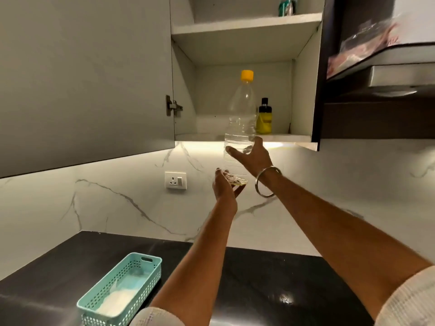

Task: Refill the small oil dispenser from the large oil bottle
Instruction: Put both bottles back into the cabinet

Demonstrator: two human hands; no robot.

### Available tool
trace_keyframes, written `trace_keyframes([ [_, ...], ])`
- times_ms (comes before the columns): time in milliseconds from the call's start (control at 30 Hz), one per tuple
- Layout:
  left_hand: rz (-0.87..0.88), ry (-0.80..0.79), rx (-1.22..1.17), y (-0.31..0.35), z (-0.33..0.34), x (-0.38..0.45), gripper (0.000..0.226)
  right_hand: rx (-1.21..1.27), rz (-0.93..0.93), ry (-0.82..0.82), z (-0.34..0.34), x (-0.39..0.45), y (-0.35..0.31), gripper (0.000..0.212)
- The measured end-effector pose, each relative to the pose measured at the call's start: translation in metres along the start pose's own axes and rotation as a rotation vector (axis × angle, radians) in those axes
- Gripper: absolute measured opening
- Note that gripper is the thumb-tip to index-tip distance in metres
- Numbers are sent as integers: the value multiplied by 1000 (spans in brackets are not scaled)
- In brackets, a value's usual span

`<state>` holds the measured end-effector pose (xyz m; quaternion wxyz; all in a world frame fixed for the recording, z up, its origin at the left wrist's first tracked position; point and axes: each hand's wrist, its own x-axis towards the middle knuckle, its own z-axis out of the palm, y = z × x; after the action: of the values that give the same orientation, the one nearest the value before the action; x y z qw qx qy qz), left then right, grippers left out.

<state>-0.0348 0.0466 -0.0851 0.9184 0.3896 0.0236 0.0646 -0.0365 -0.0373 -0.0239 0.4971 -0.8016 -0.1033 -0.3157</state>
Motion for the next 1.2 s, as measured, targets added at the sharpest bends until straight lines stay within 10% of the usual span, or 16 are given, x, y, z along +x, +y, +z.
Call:
trace_keyframes([
  [467, 535, 80, 436, 95, 72, 29, 19, -54, -19, -26, -10, 90, -75, 96],
  [1200, 546, -194, 927, 148, 113, 210, 21, -227, 116, -12, 53, 238, -30, 89],
])
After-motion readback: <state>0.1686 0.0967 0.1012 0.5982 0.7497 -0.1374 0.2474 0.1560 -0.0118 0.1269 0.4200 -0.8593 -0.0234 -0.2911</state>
